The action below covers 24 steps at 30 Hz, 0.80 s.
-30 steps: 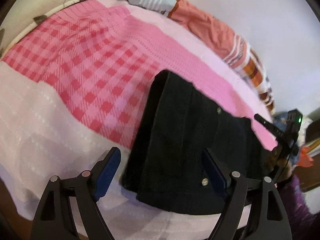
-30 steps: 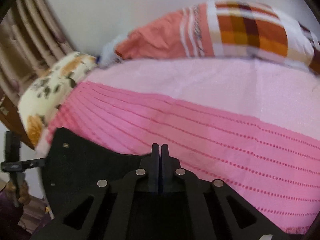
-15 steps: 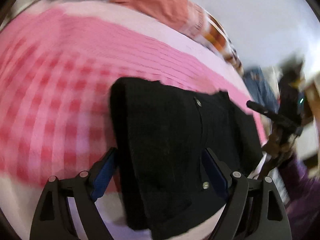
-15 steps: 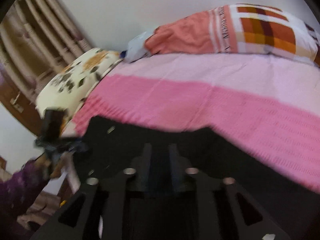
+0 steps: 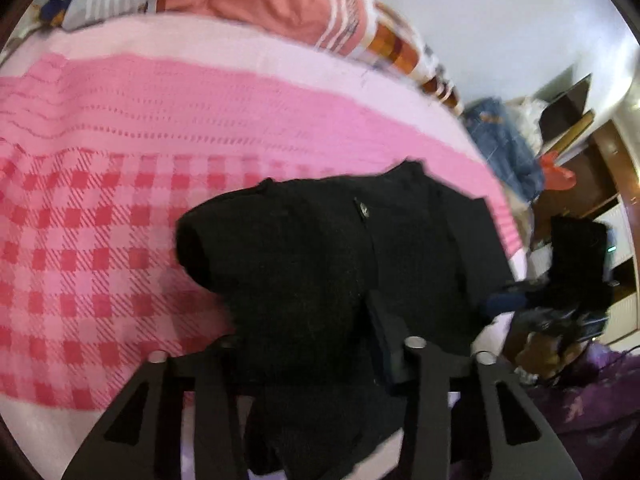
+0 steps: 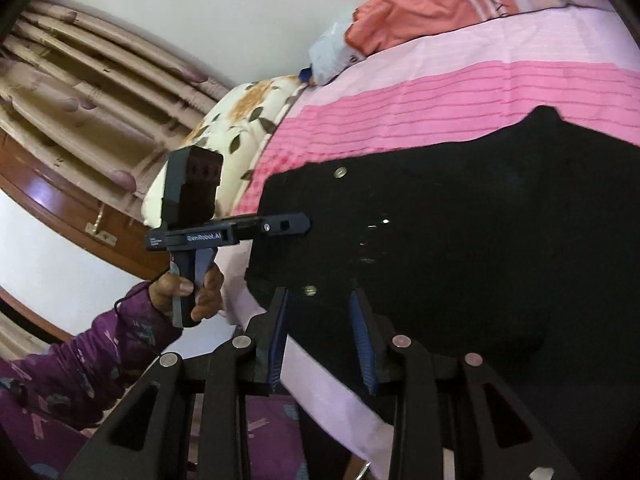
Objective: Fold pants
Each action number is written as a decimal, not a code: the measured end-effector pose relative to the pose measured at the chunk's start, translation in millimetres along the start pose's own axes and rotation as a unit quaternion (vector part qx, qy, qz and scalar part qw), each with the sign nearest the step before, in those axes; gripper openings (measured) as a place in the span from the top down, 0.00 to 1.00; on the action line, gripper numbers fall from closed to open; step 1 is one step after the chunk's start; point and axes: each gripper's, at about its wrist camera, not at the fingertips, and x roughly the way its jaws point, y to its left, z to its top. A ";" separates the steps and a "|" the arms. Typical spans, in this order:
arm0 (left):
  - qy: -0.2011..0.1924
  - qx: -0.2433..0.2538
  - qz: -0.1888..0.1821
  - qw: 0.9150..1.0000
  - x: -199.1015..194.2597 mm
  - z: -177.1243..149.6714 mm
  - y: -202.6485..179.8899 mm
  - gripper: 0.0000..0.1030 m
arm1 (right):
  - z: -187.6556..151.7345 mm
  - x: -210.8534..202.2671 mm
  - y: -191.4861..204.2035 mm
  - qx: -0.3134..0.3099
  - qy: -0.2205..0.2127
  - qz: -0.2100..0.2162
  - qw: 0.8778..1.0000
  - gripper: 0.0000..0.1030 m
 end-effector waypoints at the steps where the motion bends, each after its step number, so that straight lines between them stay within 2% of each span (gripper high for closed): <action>1: -0.008 0.002 -0.004 1.000 -4.8 -0.6 -6.0 0.68 | 0.0 1.4 2.8 -0.004 -0.001 0.001 1.000 0.70; 6: -0.016 0.022 -0.026 0.999 -15.5 -2.5 -48.7 0.71 | -2.8 7.6 12.4 -0.015 -0.001 0.031 0.999 0.70; 8: -0.011 0.022 -0.036 0.999 -11.2 0.3 -63.5 0.71 | -3.5 12.0 18.5 -0.026 0.000 0.033 0.999 0.65; 13: -0.011 -0.002 -0.067 0.998 -3.8 4.8 -90.5 0.71 | 2.6 13.7 26.2 -0.050 -0.017 0.039 0.998 0.60; 15: -0.011 -0.017 -0.084 0.996 4.1 6.7 -100.9 0.71 | 0.2 4.3 28.0 -0.055 -0.028 0.049 0.997 0.49; 16: -0.011 -0.022 -0.091 0.996 10.3 8.1 -108.5 0.71 | -0.9 -0.8 27.6 -0.054 -0.035 0.052 0.997 0.34; 17: -0.010 -0.025 -0.098 0.995 15.5 8.6 -115.0 0.71 | -1.7 -6.8 26.9 -0.052 -0.042 0.056 0.996 0.28; 22: 0.006 -0.049 -0.173 0.984 55.1 19.1 -171.4 0.71 | -10.5 -57.9 -3.1 0.011 -0.085 0.054 0.995 0.21; 24: 0.021 -0.032 -0.189 0.981 76.2 21.7 -198.6 0.71 | -17.3 -81.6 -25.6 0.053 -0.102 0.054 0.992 0.18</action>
